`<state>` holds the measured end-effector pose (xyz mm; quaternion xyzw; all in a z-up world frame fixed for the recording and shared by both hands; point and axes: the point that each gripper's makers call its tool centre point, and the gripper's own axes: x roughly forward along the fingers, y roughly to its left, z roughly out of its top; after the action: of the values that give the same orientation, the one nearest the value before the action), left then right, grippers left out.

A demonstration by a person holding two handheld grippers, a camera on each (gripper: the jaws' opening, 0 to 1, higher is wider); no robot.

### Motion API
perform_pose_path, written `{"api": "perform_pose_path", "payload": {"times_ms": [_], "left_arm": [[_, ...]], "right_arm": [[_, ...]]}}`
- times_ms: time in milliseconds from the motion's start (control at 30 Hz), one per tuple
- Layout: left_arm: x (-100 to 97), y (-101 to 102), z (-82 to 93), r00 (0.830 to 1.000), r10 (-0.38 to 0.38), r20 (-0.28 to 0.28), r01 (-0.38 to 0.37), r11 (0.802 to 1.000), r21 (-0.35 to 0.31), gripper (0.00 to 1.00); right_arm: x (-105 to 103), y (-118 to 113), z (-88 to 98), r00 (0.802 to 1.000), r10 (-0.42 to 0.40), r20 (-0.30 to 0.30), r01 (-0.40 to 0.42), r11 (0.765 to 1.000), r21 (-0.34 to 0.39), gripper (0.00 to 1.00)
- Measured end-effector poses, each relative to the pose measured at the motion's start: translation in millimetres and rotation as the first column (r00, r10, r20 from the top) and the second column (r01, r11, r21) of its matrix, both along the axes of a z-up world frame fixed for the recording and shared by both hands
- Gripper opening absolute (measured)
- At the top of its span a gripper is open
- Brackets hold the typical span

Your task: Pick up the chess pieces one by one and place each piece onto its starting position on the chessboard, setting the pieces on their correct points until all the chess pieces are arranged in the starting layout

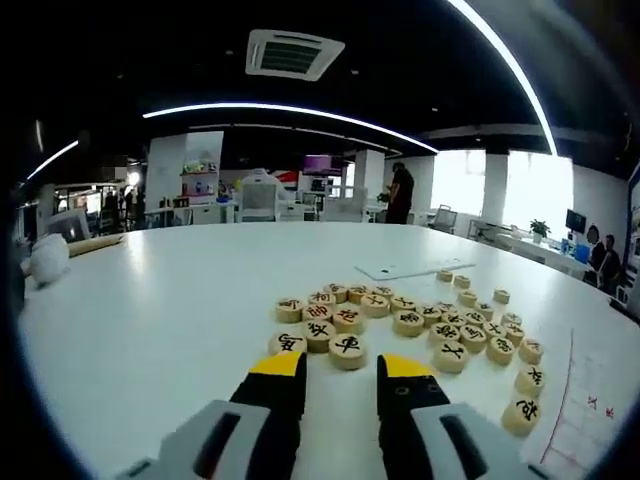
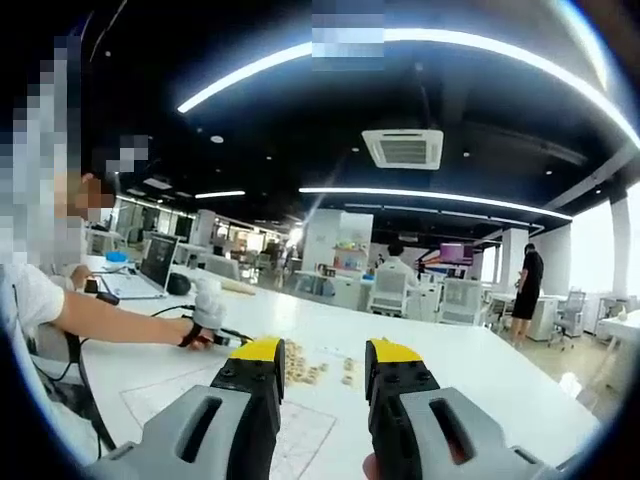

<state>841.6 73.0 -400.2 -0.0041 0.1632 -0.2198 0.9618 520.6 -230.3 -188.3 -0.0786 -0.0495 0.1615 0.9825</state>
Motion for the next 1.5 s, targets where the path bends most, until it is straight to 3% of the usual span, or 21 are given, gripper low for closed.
{"api": "perform_pose_path", "payload": {"times_ms": [200, 333, 500, 1067, 1500], "left_arm": [[6.5, -7, 4.3, 0.999, 0.006, 0.046, -0.007, 1.0, 0.014, 0.29], [9.1, -1, 0.6, 0.999, 0.032, 0.033, -0.033, 0.999, 0.031, 0.26], [8.4, -6, -3.8, 0.998, 0.029, 0.05, -0.034, 0.995, 0.096, 0.22], [7.0, -5, -0.4, 0.999, 0.031, 0.038, -0.034, 0.997, 0.072, 0.2], [-21.5, -15, 16.3, 0.997, -0.062, 0.041, 0.059, 0.995, 0.078, 0.2]], "right_arm": [[0, -1, -0.6, 1.0, -0.002, -0.003, 0.002, 1.0, 0.0, 0.33], [2, -1, -2.3, 1.0, -0.002, -0.009, 0.002, 1.0, 0.002, 0.33], [2, 1, -3.0, 1.0, 0.008, -0.013, -0.008, 1.0, 0.001, 0.33], [2, -2, -3.8, 1.0, 0.003, -0.019, -0.003, 1.0, 0.0, 0.33], [0, -2, -2.5, 1.0, -0.002, -0.016, 0.001, 1.0, -0.005, 0.33]]}}
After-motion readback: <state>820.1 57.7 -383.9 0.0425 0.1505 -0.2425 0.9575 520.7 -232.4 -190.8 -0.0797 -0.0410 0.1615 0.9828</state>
